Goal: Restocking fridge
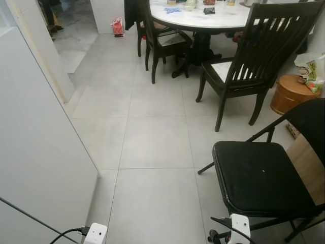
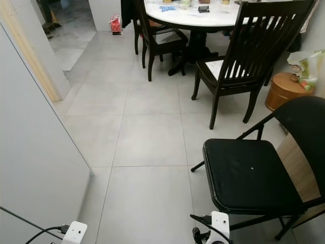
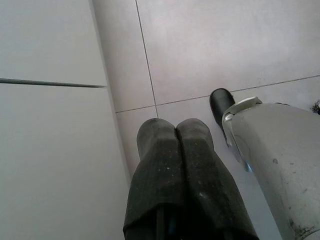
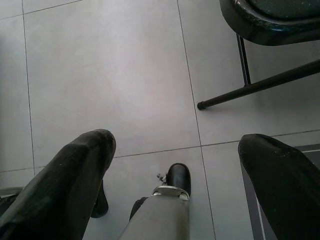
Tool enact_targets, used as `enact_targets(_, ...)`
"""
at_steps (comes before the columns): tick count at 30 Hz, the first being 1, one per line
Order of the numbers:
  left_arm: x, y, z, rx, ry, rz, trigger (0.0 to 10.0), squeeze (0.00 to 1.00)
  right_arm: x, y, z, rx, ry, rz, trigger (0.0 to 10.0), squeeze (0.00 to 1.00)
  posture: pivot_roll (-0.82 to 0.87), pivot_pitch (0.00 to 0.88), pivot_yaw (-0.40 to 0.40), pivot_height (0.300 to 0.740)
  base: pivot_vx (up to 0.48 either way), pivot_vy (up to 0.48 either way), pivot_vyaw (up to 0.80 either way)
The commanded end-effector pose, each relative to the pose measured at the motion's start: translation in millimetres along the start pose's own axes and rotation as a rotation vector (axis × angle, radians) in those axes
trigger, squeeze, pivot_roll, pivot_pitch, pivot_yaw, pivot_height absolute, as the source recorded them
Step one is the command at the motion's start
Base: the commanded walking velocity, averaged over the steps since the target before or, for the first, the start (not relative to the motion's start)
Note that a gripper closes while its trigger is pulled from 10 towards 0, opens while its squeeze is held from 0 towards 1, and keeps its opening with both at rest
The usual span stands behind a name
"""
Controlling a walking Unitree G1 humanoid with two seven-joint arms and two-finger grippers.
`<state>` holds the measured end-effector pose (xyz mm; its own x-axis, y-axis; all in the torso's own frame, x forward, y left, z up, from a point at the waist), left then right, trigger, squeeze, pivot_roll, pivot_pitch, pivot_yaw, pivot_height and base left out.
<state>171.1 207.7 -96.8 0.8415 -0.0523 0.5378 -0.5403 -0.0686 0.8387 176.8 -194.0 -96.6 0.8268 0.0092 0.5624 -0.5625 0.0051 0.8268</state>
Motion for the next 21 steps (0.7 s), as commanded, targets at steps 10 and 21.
enact_targets(10, 7.8, -0.6, -16.7, 0.064, 0.438, 0.017, 10.0, 0.0, 24.7, 7.4, 54.9, -0.009, 0.005, 0.032, 10.0, 0.0, 0.09, 0.0, -0.097, 0.74, 0.0, 0.0, 0.0)
enact_targets(21, 7.8, -0.6, -16.7, 0.064, 0.438, 0.017, 10.0, 0.0, 24.7, 7.4, 54.9, -0.009, 0.005, 0.032, 10.0, 0.0, 0.09, 0.0, -0.097, 0.74, 0.0, 0.0, 0.0)
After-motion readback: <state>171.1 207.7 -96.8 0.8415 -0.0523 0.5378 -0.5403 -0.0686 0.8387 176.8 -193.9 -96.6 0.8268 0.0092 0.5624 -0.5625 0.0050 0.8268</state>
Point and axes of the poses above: a point about 5 cm out from each wrist's last joint towards the gripper, its own y axis pointing back from the gripper into the wrist, its own x axis along the axis of the wrist's last joint, z = x × y, the point moved 1 cm from there along -y, pointing out of the wrist towards the gripper, and after that the axes turned 12 degrees about y, right-handed, at the moved point
